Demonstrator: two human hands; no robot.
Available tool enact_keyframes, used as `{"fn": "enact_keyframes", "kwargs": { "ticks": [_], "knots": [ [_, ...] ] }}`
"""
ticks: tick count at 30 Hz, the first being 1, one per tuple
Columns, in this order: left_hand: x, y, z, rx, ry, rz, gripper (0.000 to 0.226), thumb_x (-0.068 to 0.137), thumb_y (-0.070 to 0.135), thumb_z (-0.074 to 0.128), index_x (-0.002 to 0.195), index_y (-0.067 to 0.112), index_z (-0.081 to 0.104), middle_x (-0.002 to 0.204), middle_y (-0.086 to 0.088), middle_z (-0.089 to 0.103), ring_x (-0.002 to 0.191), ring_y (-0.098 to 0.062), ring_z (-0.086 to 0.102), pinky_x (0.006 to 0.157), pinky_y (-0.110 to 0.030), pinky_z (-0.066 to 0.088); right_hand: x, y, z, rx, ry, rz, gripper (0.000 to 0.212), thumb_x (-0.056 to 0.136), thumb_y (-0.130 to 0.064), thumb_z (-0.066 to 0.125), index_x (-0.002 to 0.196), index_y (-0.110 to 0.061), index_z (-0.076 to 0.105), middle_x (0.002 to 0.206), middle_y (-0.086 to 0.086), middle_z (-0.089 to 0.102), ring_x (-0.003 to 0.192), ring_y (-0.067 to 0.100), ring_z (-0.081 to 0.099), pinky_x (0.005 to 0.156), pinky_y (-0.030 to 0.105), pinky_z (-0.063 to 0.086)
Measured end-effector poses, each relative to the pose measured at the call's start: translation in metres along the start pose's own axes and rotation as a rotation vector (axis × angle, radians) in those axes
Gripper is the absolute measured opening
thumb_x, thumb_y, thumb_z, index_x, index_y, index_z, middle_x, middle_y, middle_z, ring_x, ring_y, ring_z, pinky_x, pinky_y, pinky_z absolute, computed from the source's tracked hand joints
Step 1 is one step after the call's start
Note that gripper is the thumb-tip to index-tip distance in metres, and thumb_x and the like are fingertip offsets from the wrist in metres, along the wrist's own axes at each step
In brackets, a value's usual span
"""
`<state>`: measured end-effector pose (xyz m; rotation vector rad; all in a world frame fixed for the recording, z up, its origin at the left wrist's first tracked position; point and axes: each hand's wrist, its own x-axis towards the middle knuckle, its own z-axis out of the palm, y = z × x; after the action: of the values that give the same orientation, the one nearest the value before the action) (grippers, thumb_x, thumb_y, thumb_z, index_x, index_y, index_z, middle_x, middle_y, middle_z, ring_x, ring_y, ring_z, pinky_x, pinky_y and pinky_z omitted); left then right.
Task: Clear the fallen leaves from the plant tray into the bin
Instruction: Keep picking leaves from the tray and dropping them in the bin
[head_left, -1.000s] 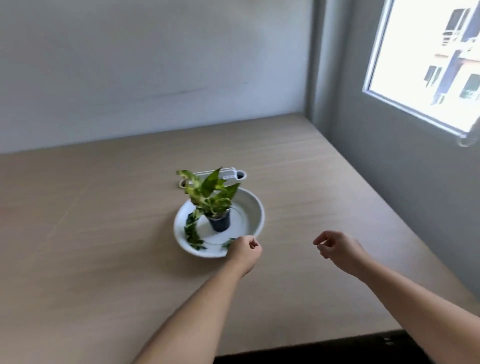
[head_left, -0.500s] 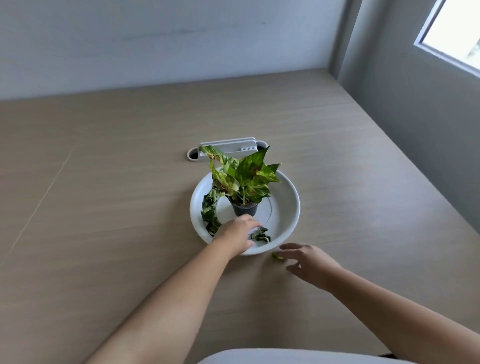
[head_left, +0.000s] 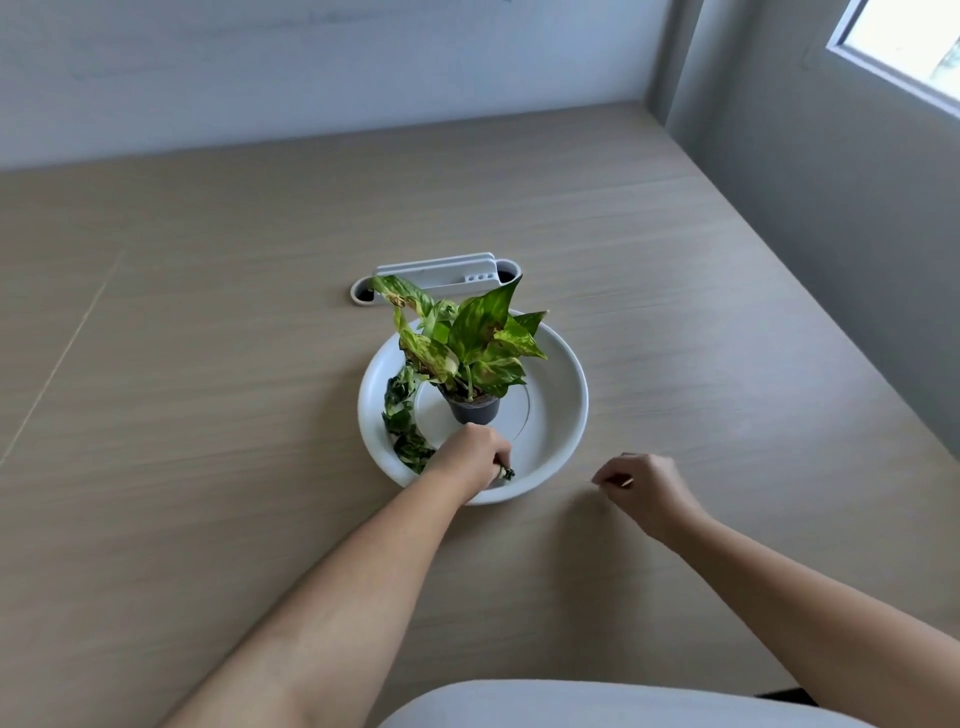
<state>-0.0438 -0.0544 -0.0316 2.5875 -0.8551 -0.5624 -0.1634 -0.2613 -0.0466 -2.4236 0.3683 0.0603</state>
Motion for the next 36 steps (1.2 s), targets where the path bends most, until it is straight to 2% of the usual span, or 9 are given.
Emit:
{"fn": "enact_keyframes", "kwargs": {
  "ticks": [6,9,13,16,19,23,30,33,36],
  "knots": [
    [-0.017,-0.016,-0.019,-0.693,0.189,-0.326,0.011,0.077,0.0,0.069,0.078,0.01,0.073,0.075,-0.003,0.069,0.064,-0.004,0.064,0.051,-0.006,0.047,0.01,-0.016,-0.014,0.077,0.171,0.007,0.017,0.073,0.002,0.07,0.075,-0.014,0.076,0.073,-0.005,0.068,0.062,0.004,0.062,0.062,-0.001,0.041],
    [-0.035,-0.033,-0.029,-0.938,0.252,-0.409,0.02,0.078,-0.006,0.067,0.07,0.012,0.069,0.07,0.0,0.066,0.058,-0.003,0.064,0.051,-0.009,0.052,0.016,-0.055,-0.002,0.031,0.14,-0.154,0.016,0.072,0.002,0.068,0.078,-0.011,0.076,0.079,0.003,0.073,0.067,0.017,0.066,0.067,0.012,0.046],
    [-0.06,-0.06,-0.042,-1.156,0.389,-0.469,0.012,0.076,-0.013,0.066,0.079,-0.002,0.067,0.074,-0.006,0.063,0.068,-0.011,0.062,0.056,-0.009,0.054,0.018,-0.102,0.027,-0.047,-0.019,-0.346,0.02,0.079,0.0,0.059,0.089,-0.007,0.076,0.094,0.007,0.074,0.085,0.021,0.067,0.079,0.023,0.049],
    [-0.079,-0.082,-0.049,-1.207,0.5,-0.501,0.018,0.074,-0.011,0.069,0.071,0.007,0.068,0.07,-0.004,0.066,0.06,-0.007,0.065,0.056,-0.011,0.055,0.025,-0.126,0.052,-0.082,-0.136,-0.388,0.024,0.083,-0.005,0.056,0.1,-0.006,0.073,0.105,0.007,0.07,0.093,0.023,0.065,0.084,0.027,0.049],
    [-0.094,-0.101,-0.052,-1.19,0.531,-0.523,0.021,0.073,-0.01,0.07,0.068,0.01,0.068,0.063,0.001,0.068,0.063,-0.013,0.062,0.058,-0.012,0.056,0.039,-0.144,0.071,-0.129,-0.219,-0.379,0.026,0.083,-0.013,0.062,0.108,-0.008,0.07,0.111,0.007,0.066,0.096,0.024,0.063,0.084,0.029,0.049],
    [-0.105,-0.115,-0.05,-1.21,0.543,-0.534,0.021,0.074,-0.012,0.067,0.069,0.008,0.066,0.072,-0.005,0.064,0.066,-0.011,0.062,0.056,-0.011,0.055,0.06,-0.157,0.089,-0.229,-0.32,-0.353,0.036,0.082,-0.018,0.066,0.117,-0.011,0.064,0.123,0.005,0.059,0.103,0.025,0.06,0.088,0.03,0.047],
    [-0.108,-0.12,-0.045,-1.216,0.528,-0.513,0.021,0.074,-0.01,0.069,0.067,0.01,0.068,0.071,-0.003,0.066,0.065,-0.008,0.063,0.056,-0.011,0.053,0.065,-0.159,0.106,-0.483,-0.397,-0.503,0.026,0.086,-0.006,0.052,0.107,-0.006,0.067,0.114,0.009,0.059,0.105,0.028,0.056,0.088,0.035,0.049],
    [-0.106,-0.118,-0.046,-1.217,0.522,-0.496,0.021,0.074,-0.009,0.07,0.068,0.011,0.068,0.071,-0.003,0.066,0.067,-0.01,0.063,0.057,-0.011,0.054,0.067,-0.161,0.106,-0.419,-0.378,-0.437,0.025,0.084,-0.002,0.051,0.098,-0.007,0.071,0.106,0.009,0.064,0.097,0.028,0.061,0.082,0.033,0.052],
    [-0.103,-0.117,-0.048,-1.216,0.514,-0.488,0.021,0.074,-0.008,0.071,0.067,0.012,0.069,0.07,-0.001,0.067,0.066,-0.008,0.064,0.057,-0.011,0.054,0.069,-0.155,0.1,-0.115,-0.294,-0.172,0.019,0.08,-0.003,0.059,0.089,-0.008,0.075,0.092,0.01,0.074,0.084,0.023,0.066,0.072,0.027,0.053]
  ]
}}
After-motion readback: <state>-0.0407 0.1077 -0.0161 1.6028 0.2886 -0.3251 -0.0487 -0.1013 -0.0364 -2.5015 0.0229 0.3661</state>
